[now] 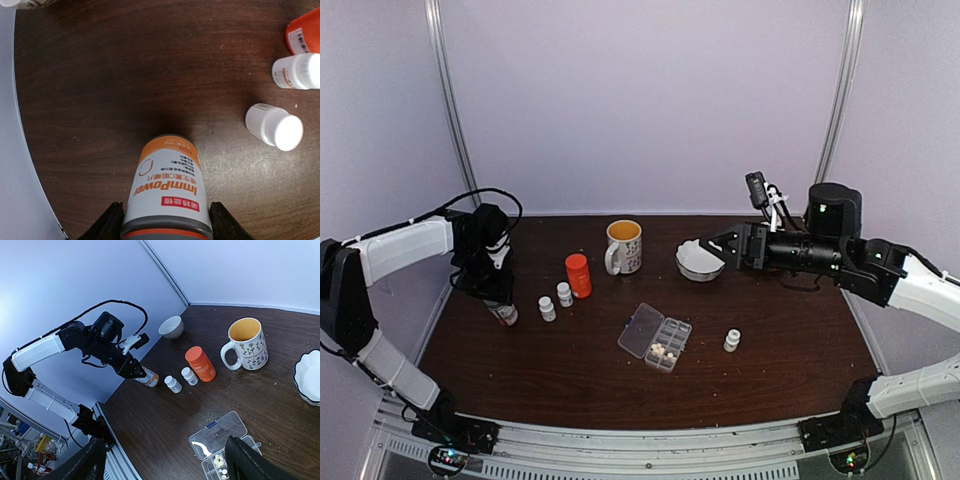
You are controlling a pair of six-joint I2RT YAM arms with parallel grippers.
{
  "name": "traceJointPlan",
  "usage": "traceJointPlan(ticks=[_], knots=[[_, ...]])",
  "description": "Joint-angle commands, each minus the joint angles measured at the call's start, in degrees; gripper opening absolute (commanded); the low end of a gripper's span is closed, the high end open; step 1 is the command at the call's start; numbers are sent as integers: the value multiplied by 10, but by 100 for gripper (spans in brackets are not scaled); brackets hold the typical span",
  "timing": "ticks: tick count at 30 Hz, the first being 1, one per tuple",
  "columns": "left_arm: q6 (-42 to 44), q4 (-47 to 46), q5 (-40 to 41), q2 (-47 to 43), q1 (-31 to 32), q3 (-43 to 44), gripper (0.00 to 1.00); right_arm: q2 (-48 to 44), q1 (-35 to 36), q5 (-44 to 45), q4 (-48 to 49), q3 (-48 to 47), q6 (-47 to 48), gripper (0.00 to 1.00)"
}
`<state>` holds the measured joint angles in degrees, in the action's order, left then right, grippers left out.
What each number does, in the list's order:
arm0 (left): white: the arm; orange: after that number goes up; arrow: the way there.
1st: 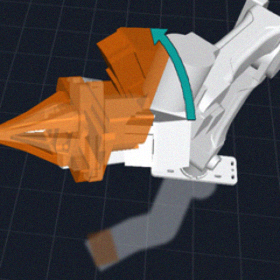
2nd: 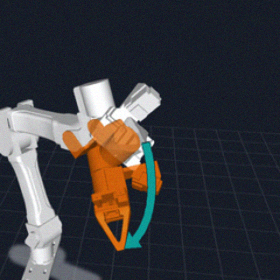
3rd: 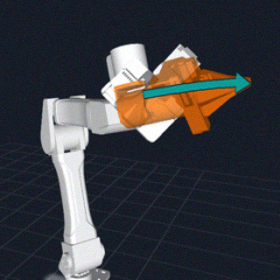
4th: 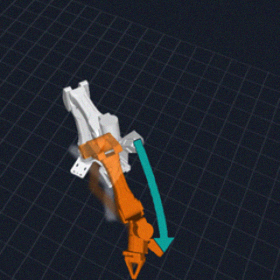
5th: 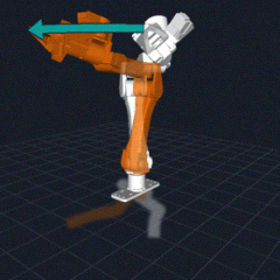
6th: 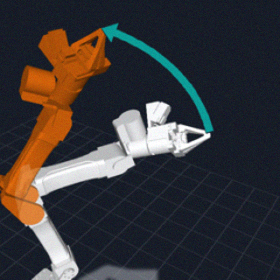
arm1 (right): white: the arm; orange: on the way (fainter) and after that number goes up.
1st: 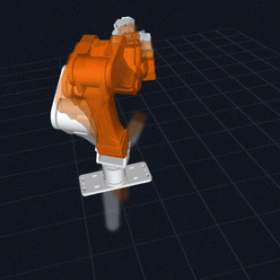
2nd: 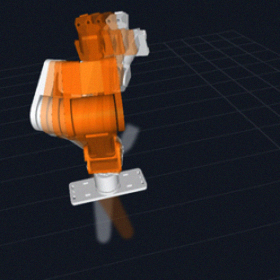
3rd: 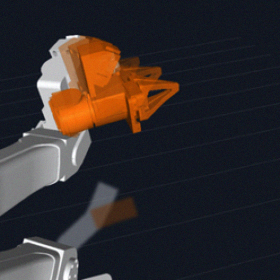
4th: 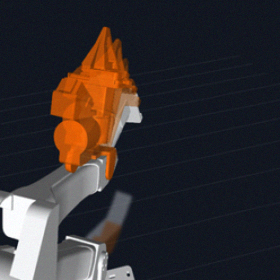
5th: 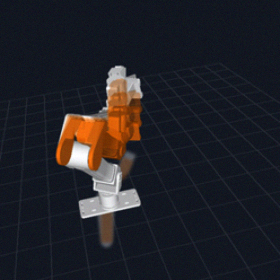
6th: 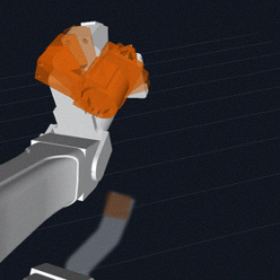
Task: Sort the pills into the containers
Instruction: Place the pill bottle at the corner of the board.
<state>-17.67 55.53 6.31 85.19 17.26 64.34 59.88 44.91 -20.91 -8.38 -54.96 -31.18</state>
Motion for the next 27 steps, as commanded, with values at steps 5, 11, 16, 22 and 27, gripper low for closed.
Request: traceJointPlan(ticks=[5, 11, 16, 22, 27], knots=[[-13, -38, 0, 49, -7, 14, 75, -23, -3, 16, -5, 8, 20, 86], [-17, -33, -11, 32, -7, 15, 98, -28, -3, 26, 3, 24, 12, 86], [-26, -27, -38, -23, -7, 20, 98, -22, -3, 34, 28, 33, -11, 87], [-48, -26, -82, -116, -7, 43, 98, -1, -3, 29, 89, 31, -77, 87], [-95, 8, -134, -151, -7, 139, 98, 9, -3, 48, 113, 24, -101, 86]])
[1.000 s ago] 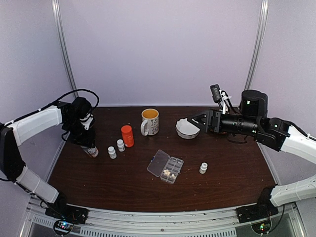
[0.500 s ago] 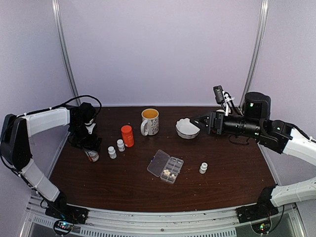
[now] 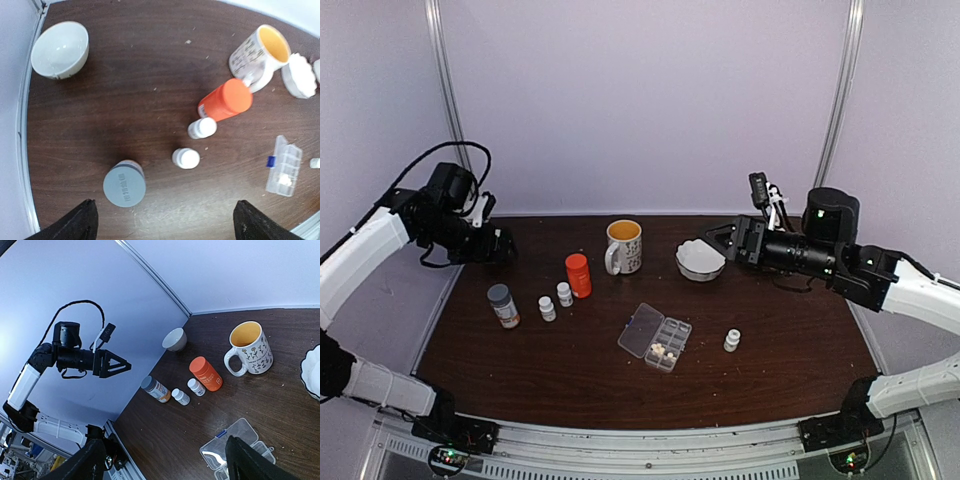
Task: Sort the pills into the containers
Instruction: Place the pill bottle at the corner of the board.
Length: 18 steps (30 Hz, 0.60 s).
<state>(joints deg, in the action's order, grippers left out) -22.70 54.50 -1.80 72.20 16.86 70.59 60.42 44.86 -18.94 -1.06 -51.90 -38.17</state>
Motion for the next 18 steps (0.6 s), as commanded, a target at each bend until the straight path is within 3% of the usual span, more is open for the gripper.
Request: traceJointPlan(ticks=[1, 5, 14, 18], knots=[[-67, 29, -49, -30, -3, 96, 97, 3, -3, 50, 35, -6, -26, 86], [-145, 2, -61, -101, -3, 97, 98, 0, -5, 122, 23, 0, -3, 86], [-293, -223, -89, -337, -3, -34, 97, -21, -9, 179, 30, 19, -11, 86], [-328, -172, -84, -330, -4, -14, 98, -35, -9, 193, 29, 29, -9, 86]])
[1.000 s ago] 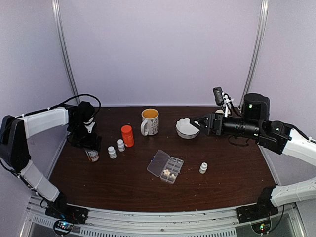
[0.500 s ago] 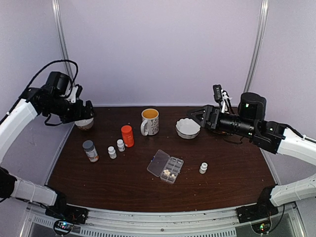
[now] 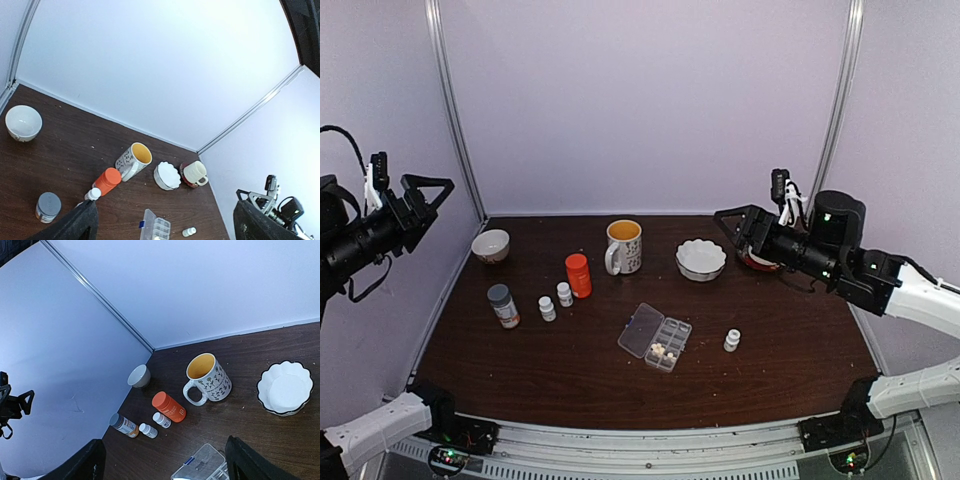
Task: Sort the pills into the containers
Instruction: Place the pill bottle at the corner of the board.
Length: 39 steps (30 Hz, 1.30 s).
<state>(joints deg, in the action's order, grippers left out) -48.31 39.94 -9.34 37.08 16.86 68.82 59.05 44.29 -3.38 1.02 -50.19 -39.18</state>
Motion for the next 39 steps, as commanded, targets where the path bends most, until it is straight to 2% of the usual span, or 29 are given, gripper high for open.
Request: traceJointPlan(ticks=[1, 4, 10, 15, 19, 25, 29, 32, 35, 39], knots=[[-78, -19, -15, 27, -4, 10, 98, -23, -3, 44, 8, 13, 3, 86], [-81, -20, -27, 34, -3, 21, 98, -31, -4, 49, 7, 15, 7, 86], [-121, -96, -95, 46, -3, -36, 98, -45, -3, 52, 8, 32, 8, 86], [-106, -115, -143, 75, -3, -42, 98, -56, -4, 60, 7, 44, 10, 86], [-90, -114, -145, 86, -3, -46, 98, -62, -4, 60, 9, 54, 10, 86], [-8, -76, -76, 87, -3, -65, 98, -70, -5, 53, 21, 72, 2, 87], [83, -54, -21, 86, -4, -87, 97, -74, -5, 36, 15, 70, 3, 87], [119, -5, 12, 126, -3, -77, 97, -75, -5, 23, 9, 71, 4, 87], [155, 9, -7, 181, -3, -71, 97, -70, -5, -5, 10, 73, -1, 87], [212, -12, -76, 255, -2, -75, 98, -58, -4, -50, 12, 75, -10, 86]])
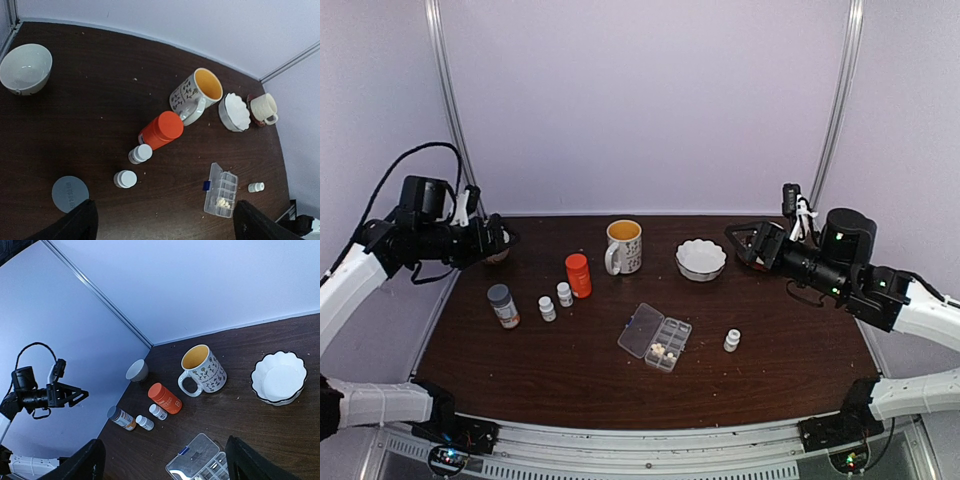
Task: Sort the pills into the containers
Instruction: Place the pill bottle at the corner of the board, then pick up the pill bottle from the center of the board.
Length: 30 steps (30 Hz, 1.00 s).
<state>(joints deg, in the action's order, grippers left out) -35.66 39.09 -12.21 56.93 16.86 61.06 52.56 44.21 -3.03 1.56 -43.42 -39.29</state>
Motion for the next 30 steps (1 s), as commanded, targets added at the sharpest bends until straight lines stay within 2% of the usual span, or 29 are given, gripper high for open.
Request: traceJointPlan(ticks=[1, 5, 10, 13, 17, 21, 24, 28, 30], knots=[[114, 10, -59, 80, -2, 13, 97, 9, -3, -64, 4, 6, -9, 86], [188, 37, -51, 137, 18, 28, 97, 9, -3, -88, -2, 11, -4, 86], [252, 48, 100, 216, 89, 59, 96, -8, -3, -91, 11, 32, -5, 86], [261, 89, 138, 295, 111, 114, 88, -26, -3, -86, 33, 52, -11, 86], [260, 92, 192, 363, 145, 159, 87, -42, -3, -80, 45, 61, -8, 86], [257, 81, 191, 417, 148, 185, 85, -44, -4, -82, 30, 48, 7, 86], [261, 69, 181, 448, 148, 198, 74, -47, -3, -93, 20, 38, 15, 86], [259, 51, 190, 474, 149, 197, 71, -56, -3, -99, 16, 40, 22, 86], [256, 38, 192, 473, 149, 188, 63, -58, -4, -101, 14, 41, 23, 86]])
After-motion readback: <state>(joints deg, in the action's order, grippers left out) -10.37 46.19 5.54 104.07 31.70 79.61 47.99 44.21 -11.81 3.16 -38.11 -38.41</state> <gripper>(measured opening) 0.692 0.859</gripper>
